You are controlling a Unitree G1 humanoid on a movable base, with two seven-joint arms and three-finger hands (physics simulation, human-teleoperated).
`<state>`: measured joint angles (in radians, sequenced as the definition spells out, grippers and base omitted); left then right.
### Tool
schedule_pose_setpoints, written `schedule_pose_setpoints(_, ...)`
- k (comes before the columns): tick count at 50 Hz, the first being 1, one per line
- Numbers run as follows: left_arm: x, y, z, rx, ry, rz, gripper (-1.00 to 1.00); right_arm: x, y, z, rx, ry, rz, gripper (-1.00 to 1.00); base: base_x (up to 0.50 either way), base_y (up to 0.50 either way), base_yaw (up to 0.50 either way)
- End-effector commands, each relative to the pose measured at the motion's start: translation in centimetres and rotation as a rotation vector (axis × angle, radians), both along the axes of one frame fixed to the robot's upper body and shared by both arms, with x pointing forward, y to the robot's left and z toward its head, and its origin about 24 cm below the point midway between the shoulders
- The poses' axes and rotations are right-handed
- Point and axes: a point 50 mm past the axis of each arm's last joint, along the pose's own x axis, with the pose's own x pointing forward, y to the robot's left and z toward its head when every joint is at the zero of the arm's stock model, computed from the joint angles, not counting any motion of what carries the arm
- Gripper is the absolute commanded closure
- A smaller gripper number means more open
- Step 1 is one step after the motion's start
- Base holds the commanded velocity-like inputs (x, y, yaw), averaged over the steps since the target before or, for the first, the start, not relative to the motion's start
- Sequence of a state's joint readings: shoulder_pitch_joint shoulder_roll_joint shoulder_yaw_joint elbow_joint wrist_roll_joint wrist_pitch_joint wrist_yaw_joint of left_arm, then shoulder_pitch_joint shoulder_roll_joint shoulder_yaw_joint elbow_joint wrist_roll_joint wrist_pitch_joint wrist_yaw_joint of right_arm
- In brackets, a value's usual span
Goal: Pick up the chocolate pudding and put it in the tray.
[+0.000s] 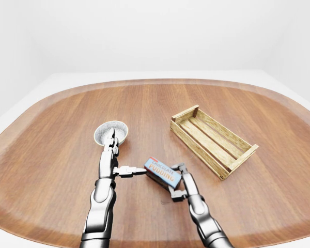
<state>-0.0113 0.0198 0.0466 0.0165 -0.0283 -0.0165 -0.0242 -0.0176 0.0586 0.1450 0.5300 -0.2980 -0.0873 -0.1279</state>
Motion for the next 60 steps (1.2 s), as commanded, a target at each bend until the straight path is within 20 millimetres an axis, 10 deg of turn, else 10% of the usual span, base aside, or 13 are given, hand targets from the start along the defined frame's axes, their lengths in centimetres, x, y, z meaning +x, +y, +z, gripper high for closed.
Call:
schedule_pose_setpoints(1, 0.0, -0.1, 0.0, 0.0, 0.003, -0.007, -1.0, -0.1, 0.0, -0.1, -0.026, -0.004, 0.004, 1.0, 0.0, 0.0, 0.0)
schedule_pose_setpoints(15, 0.0, -0.1, 0.0, 0.0, 0.003, -0.007, -1.0, -0.5, -0.4, 0.1, -0.04, -0.02, -0.011, 1.0, 0.0, 0.0, 0.0)
schedule_pose_setpoints(27, 0.0, -0.1, -0.1, 0.0, 0.005, -0.01, -1.0, 0.6, -0.7, 9.2, 0.114, -0.395, 0.013, 1.0, 0.0, 0.0, 0.0)
schedule_pose_setpoints(38, 0.0, -0.1, -0.1, -0.001, 0.004, -0.009, -1.0, 0.3, -1.3, 13.4, 0.167, -0.562, 0.033, 1.0, 0.0, 0.0, 0.0)
schedule_pose_setpoints(60, -0.1, -0.1, -0.1, 0.001, 0.004, -0.012, -1.0, 0.7, -2.4, 16.4, 0.173, -0.691, 0.03, 1.0, 0.0, 0.0, 0.0)
